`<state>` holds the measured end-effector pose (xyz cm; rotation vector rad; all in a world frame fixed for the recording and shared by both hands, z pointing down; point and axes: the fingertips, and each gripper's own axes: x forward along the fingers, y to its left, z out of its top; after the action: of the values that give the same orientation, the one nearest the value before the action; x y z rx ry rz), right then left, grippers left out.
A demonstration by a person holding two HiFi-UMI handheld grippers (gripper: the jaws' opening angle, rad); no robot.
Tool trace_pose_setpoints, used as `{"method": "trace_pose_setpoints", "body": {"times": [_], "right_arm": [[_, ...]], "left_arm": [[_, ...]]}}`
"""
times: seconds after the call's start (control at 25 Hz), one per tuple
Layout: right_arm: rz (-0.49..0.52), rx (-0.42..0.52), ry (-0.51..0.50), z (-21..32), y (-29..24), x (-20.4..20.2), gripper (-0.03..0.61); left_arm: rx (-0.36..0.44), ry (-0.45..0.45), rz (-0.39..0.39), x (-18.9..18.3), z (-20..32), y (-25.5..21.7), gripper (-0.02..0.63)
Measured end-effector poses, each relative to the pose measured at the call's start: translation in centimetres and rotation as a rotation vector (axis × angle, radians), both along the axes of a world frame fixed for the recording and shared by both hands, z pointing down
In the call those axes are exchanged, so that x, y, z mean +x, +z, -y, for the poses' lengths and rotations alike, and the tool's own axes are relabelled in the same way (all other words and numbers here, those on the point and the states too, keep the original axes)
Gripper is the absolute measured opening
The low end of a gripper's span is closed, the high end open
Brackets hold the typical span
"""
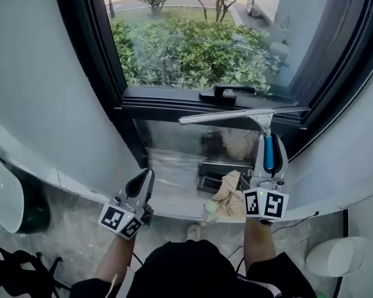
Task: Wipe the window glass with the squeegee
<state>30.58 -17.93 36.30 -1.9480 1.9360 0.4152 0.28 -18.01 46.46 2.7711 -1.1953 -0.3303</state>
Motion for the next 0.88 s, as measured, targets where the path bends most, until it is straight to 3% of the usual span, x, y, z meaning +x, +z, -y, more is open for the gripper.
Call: {"method": "trace_pose_setpoints", "body": {"times": [0.28,0.52,0.88], "right_arm": [[0.041,-0.046,-0.021,-9.4,0.8,-2.4,0.133],[0.002,-0.100,-0.164,-17.5,2.7,-8.2,0.133],[-0.085,-0.188,-0.311,-25.1,5.7,-12.1,0.133]], "left_arm": [[0.016,-0.031,-0.001,-6.4,-8.3,-0.7,0.000],[-0.026,-0.064,0.034,-12.1,-14.6,1.6,0.000],[-0.058,-0.020,0.049,-12.9,-19.6,2.6,0.000]]}}
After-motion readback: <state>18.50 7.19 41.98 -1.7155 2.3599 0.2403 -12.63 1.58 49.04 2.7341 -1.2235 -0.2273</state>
